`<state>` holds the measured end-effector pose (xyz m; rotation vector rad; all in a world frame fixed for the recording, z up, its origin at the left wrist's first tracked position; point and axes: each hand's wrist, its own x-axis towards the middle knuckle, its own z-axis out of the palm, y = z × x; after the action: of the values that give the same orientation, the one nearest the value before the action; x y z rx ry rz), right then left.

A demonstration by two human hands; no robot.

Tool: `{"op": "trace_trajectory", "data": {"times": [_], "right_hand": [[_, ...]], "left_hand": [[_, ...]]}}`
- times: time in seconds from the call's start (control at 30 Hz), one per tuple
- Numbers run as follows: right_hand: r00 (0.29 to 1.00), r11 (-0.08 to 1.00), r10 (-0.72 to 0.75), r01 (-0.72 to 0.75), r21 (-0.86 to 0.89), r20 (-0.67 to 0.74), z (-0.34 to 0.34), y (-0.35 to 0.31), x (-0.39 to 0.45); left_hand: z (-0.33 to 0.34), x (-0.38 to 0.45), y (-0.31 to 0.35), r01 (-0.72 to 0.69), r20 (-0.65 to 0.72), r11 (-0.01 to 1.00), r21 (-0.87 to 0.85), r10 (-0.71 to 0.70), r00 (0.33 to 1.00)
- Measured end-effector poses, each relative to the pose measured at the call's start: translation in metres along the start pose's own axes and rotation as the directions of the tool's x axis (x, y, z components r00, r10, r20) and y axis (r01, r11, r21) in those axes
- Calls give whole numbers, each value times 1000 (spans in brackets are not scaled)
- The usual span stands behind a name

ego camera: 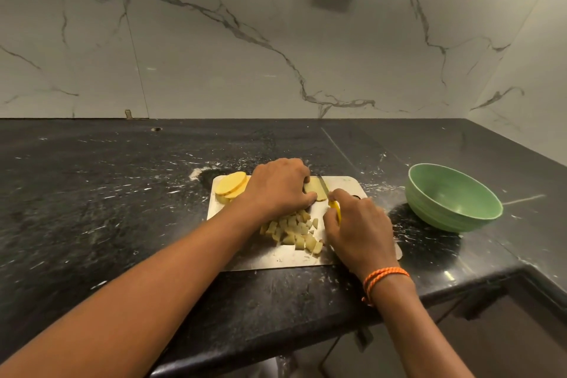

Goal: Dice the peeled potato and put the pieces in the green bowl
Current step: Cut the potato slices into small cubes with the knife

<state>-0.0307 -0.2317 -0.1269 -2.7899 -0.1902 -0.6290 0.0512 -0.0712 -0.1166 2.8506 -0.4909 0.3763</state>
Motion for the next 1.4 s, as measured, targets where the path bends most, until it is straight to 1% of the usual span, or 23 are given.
{"op": "trace_trajectory", "data": {"times": [0.3, 0.43, 0.5, 0.6, 0.7, 0.73, 0.87, 0.97, 1.2, 1.4], "right_hand": [[999, 1000, -14, 14, 5, -38, -21, 5, -41], [999, 999, 32, -31, 28, -42, -28, 9, -54], [998, 996, 50, -47, 72, -45, -31, 10, -57], [989, 985, 72, -51, 164, -128, -32, 8, -50], [974, 979, 94, -52, 199, -208, -24, 5, -31], [975, 980, 91, -52, 192, -201, -19, 4, -23], [993, 991, 57, -43, 128, -104, -3, 0, 3], [995, 994, 28, -18, 105, -91, 2, 1, 9], [1000, 998, -20, 21, 66, -15, 5, 4, 7], [999, 998, -40, 41, 47, -15, -8, 5, -21]], "left_hand": [[-1, 0, -1, 5, 18, 1000, -18, -5, 1000], [-1, 0, -1, 1, 19, 1000, -24, 0, 1000], [-1, 0, 0, 0, 19, 1000, -27, 0, 1000], [-1, 0, -1, 5, 18, 999, -32, -5, 1000], [-1, 0, -1, 11, 20, 999, -44, -10, 1000], [-1, 0, -2, 12, 24, 999, -47, -11, 1000], [-2, 0, -3, 24, 26, 998, -53, -23, 999], [-1, 0, -3, 33, 20, 998, -56, -32, 999], [-2, -1, 0, 35, 10, 998, -49, -34, 999], [-1, -1, 1, 35, 10, 998, -47, -35, 999]]}}
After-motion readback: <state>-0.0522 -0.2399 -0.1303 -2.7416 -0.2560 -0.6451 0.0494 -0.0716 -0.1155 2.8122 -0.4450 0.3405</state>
